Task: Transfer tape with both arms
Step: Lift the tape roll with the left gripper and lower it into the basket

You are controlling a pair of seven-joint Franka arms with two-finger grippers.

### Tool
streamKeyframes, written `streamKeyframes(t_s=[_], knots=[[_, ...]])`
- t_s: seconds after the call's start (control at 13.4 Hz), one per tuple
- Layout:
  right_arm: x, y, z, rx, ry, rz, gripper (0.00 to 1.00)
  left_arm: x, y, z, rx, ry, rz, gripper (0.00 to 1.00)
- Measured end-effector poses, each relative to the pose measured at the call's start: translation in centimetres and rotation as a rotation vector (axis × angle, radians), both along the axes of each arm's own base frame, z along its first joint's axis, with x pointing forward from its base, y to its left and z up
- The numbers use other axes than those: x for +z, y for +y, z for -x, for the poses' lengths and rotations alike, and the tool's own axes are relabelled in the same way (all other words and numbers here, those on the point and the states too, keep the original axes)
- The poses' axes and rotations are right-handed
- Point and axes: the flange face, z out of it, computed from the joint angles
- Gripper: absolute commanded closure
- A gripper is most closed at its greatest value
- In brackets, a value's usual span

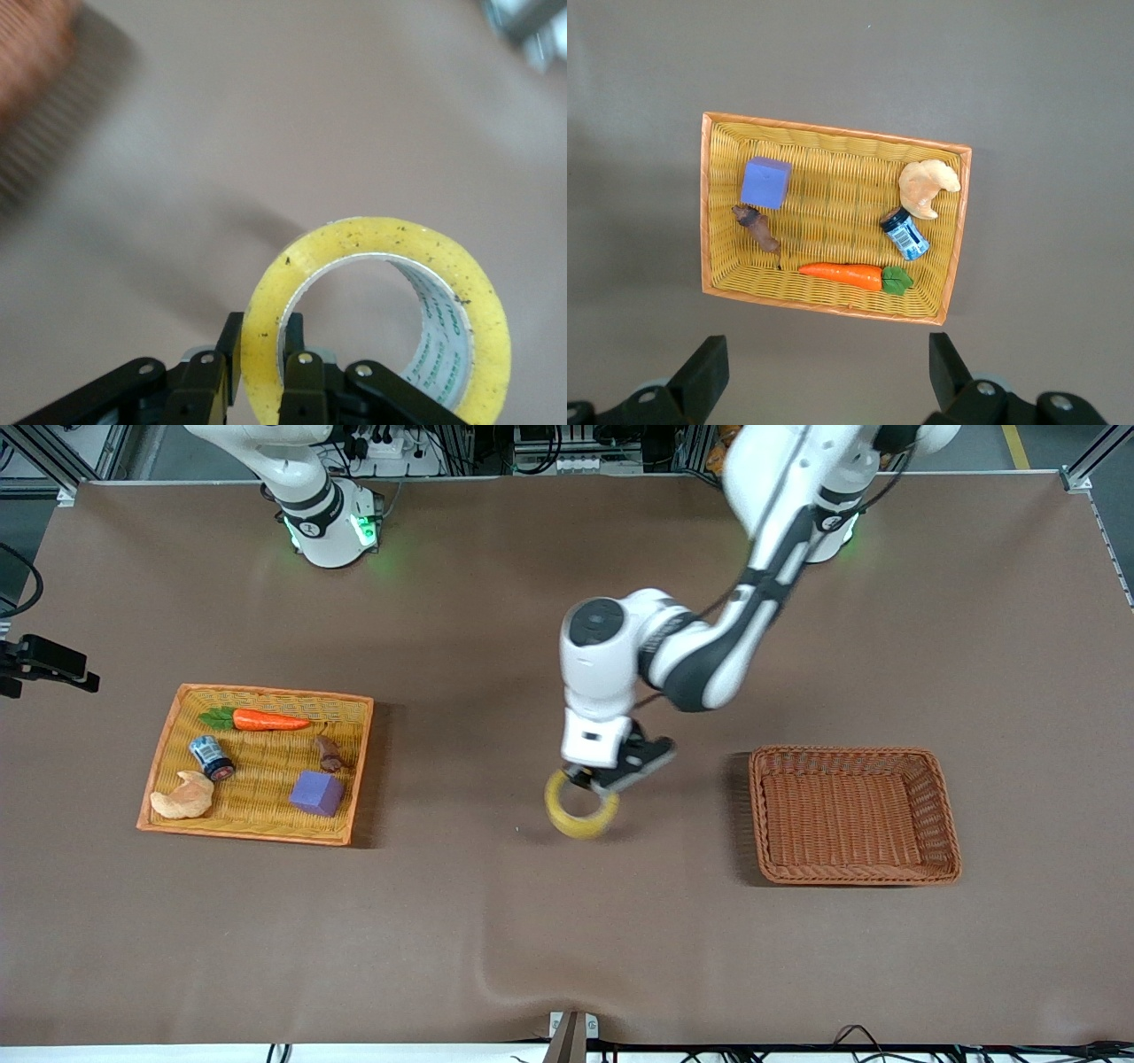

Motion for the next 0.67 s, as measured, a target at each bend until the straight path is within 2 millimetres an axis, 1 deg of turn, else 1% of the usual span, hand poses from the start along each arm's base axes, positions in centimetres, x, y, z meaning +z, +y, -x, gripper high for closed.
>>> streamKeyframes(t_s=[0.07,0.15,0.3,0.45,0.67], knots=[[0.0,0.0,0.0,0.000,0.000,0.000,0.00,0.9,3.4,-2.0,0.022,-0.001,-0.009,1.00],[0.0,0.0,0.0,0.000,0.000,0.000,0.00,1.1,6.9,-3.8,0.031,0.007,-0.024,1.00],[0.0,0.0,0.0,0.000,0.000,0.000,0.00,0.3,12.4,-5.8,0.021,0.044,-0.050,1.00],[0.0,0.0,0.0,0.000,0.000,0.000,0.00,-0.1,17.5,-6.7,-0.022,0.096,-0.049,1.00],[0.0,0.0,0.0,0.000,0.001,0.000,0.00,0.7,25.5,-6.8,-0.073,0.151,-0.025,1.00]])
